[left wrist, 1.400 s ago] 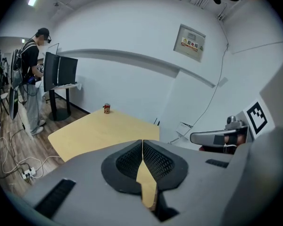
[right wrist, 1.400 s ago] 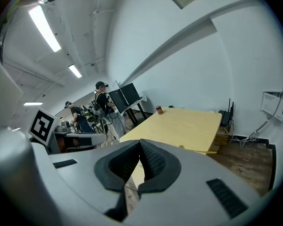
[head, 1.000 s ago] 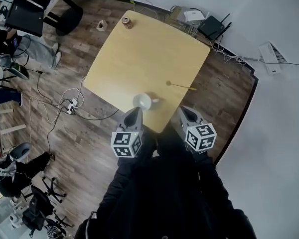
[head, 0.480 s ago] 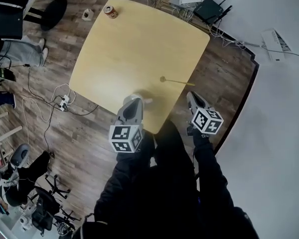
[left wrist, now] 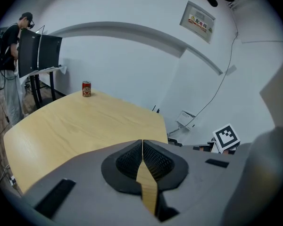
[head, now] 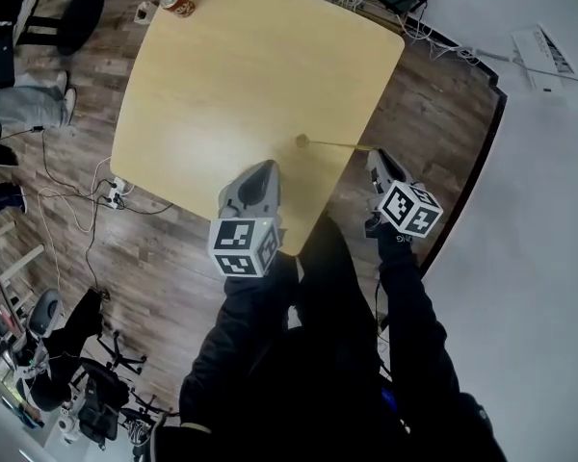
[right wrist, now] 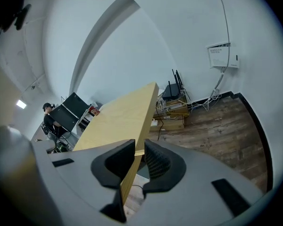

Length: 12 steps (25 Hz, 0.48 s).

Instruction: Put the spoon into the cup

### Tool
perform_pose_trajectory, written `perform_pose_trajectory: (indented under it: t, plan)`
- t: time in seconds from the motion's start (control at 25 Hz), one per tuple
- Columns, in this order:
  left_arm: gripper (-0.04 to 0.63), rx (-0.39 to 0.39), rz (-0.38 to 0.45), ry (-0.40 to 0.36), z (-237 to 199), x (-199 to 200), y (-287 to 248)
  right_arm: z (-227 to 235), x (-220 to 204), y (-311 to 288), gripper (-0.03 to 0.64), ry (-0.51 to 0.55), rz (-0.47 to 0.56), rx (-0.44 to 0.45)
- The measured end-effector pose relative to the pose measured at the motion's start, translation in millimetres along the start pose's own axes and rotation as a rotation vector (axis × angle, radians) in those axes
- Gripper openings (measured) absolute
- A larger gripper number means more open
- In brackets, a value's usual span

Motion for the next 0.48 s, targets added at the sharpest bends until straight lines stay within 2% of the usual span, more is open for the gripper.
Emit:
perform_pose_trajectory:
  t: [0.24,0.36,0.48]
  plan:
    - [0.035,-0.008,-0.016,-0.013,3.4,-2.6,-11.9,22.9,-6.4,-16.4,0.160,-0.158,0.021,0.018]
    - [0.035,-0.010,-0.020,-0.013,4.4,-6.0,-13.4,28.6,-12.7,-24.3,0.186,-0.284,0.028,0.071]
    - [0.035,-0.011,-0.019,-0.011,5.8,-9.8,-12.5,28.2,-19.0,-30.0,0.183,-0.372,0.026,0.142]
Point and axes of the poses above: the fingertips, and each gripper's own axes: y backward along the fingers, z to its right, x out of its top, the point moved 2 cm from there along y, backward along the fingers, and after that the axes turned 3 degrees about y, right-handed, at the moved point
